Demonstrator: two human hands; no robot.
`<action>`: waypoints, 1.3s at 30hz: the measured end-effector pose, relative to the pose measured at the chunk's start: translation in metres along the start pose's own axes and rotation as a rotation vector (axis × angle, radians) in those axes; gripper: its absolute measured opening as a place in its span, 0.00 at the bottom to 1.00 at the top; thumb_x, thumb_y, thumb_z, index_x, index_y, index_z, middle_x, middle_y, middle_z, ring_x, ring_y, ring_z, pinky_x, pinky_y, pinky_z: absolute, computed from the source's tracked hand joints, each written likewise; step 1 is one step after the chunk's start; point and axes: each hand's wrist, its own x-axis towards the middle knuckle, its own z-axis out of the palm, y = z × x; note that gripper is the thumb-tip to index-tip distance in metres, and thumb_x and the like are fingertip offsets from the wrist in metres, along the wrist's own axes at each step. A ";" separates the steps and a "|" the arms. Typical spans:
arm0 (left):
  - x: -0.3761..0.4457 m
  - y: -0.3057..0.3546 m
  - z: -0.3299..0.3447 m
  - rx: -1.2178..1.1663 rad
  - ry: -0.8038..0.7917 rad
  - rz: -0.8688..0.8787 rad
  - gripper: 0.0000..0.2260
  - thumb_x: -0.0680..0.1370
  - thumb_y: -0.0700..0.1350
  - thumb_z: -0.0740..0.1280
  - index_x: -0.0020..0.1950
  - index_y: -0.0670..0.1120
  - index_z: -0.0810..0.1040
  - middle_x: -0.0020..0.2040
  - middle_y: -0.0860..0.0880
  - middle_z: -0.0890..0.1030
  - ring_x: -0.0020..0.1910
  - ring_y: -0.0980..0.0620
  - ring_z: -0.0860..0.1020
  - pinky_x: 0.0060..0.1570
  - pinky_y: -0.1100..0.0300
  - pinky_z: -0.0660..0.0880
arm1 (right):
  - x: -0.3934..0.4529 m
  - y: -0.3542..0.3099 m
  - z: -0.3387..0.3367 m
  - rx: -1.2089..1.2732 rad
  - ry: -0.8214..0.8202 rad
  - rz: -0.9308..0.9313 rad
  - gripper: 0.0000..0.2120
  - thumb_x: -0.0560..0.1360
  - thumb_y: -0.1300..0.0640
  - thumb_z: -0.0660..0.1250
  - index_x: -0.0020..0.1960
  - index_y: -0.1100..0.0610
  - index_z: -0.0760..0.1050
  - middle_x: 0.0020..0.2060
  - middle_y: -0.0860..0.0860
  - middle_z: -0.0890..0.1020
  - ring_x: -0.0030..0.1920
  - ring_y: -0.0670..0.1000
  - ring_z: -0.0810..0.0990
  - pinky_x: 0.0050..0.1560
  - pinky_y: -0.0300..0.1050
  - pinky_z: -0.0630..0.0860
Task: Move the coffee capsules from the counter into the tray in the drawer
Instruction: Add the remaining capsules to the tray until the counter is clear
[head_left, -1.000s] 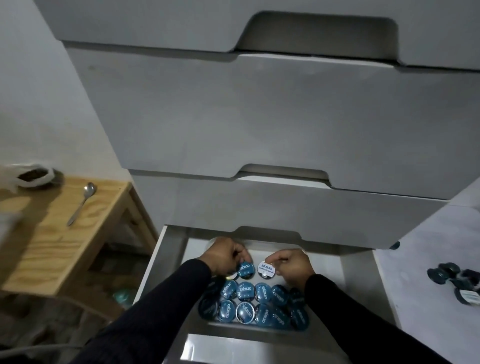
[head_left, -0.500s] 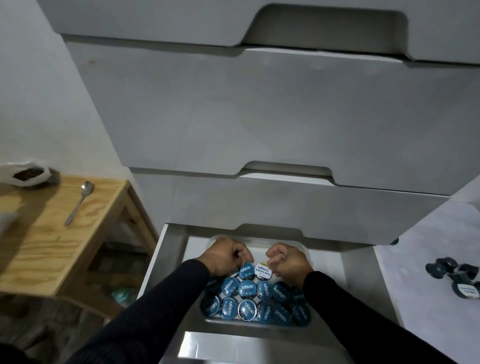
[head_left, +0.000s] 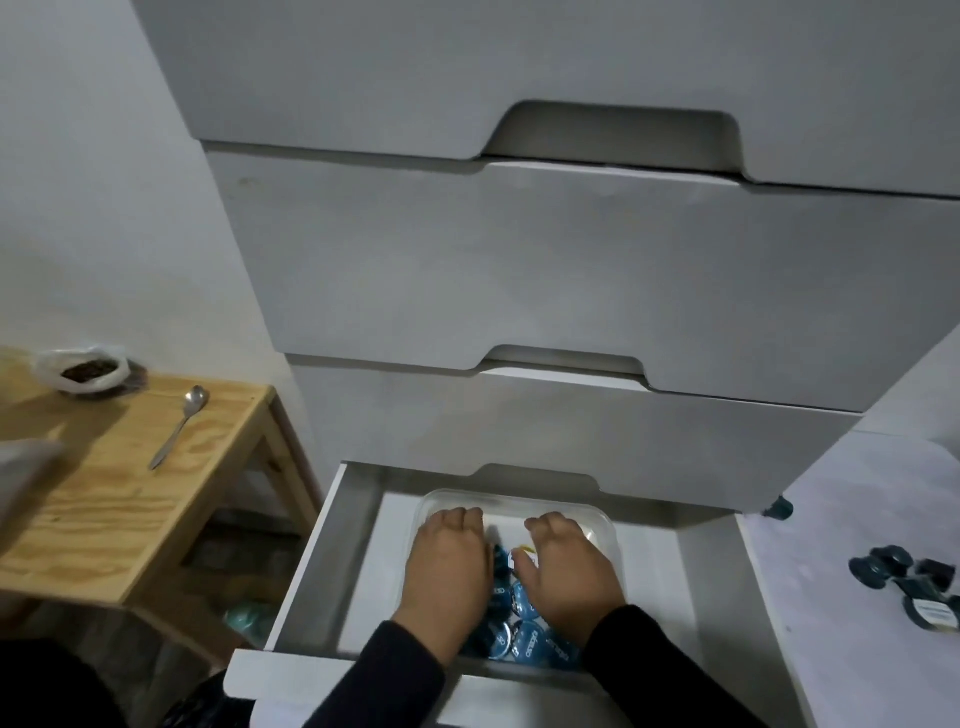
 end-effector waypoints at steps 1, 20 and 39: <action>-0.005 0.002 0.001 -0.017 0.079 0.003 0.11 0.73 0.44 0.66 0.53 0.42 0.78 0.47 0.45 0.82 0.49 0.47 0.81 0.50 0.57 0.77 | -0.005 -0.003 -0.003 -0.030 0.056 -0.015 0.18 0.77 0.51 0.55 0.61 0.60 0.71 0.57 0.55 0.76 0.60 0.55 0.73 0.58 0.45 0.70; -0.035 0.158 0.008 -0.203 0.108 0.168 0.21 0.80 0.50 0.55 0.73 0.47 0.61 0.71 0.47 0.66 0.71 0.52 0.62 0.72 0.59 0.59 | -0.103 0.121 -0.048 -0.364 0.574 -0.019 0.11 0.75 0.60 0.63 0.44 0.66 0.81 0.45 0.62 0.84 0.45 0.62 0.82 0.47 0.52 0.81; 0.004 0.410 0.156 -0.424 -0.066 0.150 0.18 0.80 0.44 0.55 0.71 0.47 0.65 0.68 0.49 0.71 0.68 0.52 0.66 0.67 0.63 0.63 | -0.168 0.406 -0.076 -0.053 0.242 0.410 0.17 0.61 0.61 0.77 0.47 0.62 0.77 0.40 0.58 0.82 0.39 0.57 0.83 0.33 0.43 0.80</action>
